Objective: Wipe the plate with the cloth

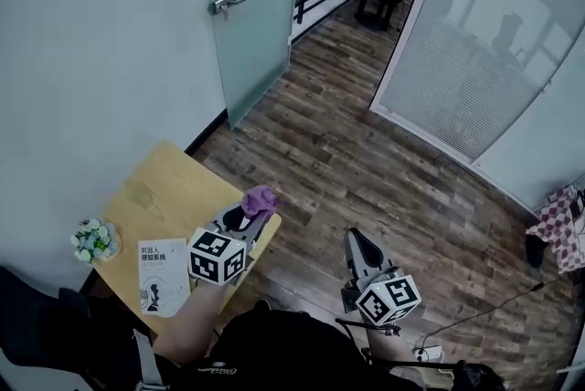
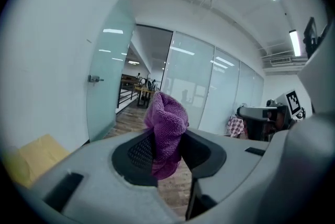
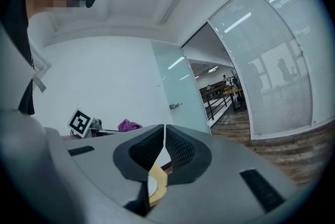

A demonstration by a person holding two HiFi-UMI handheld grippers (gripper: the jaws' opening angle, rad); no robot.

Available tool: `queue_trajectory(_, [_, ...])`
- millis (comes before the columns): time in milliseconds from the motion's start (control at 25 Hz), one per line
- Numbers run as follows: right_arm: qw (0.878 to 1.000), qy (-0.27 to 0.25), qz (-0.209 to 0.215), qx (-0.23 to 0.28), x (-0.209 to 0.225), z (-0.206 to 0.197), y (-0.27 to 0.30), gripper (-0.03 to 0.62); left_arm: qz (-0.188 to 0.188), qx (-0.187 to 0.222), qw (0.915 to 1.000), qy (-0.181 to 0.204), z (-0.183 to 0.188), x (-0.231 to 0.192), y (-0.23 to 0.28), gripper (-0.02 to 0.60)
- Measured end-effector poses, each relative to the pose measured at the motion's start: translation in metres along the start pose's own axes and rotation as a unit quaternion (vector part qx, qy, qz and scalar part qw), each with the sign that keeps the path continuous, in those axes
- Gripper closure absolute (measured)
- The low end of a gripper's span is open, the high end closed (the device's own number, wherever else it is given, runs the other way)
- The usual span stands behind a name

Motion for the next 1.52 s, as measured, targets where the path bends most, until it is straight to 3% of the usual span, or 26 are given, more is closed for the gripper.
queue_trajectory(200, [0.999,-0.019,-0.011,0.039,0.005,0.025,-0.006,0.579,-0.006,0.074,0.9966,0.035,0.043,0.025,-0.017,0.457])
queue_trajectory(360, [0.998,-0.023,-0.016,0.058,0.005,0.034,-0.014,0.580,-0.024,0.108,0.9934,0.030,0.054,0.041,-0.024,0.457])
queue_trajectory(800, [0.997,-0.028,-0.034,0.065,0.008,0.039,-0.020,0.588,-0.041,0.102,0.9931,0.042,0.051,0.059,-0.025,0.460])
queue_trajectory(1520, [0.998,-0.016,-0.020,0.050,0.005,0.030,-0.009,0.589,-0.048,0.084,0.9945,0.040,0.042,0.055,-0.018,0.460])
Point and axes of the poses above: the fingertips, and each gripper's own axes: y forward along the fingers, x to its right, z out of its top, the point moved 4 cm from there along -y, backward along the fingers, and after that the axes turned 3 degrees about -z, right-handed, at the moved point
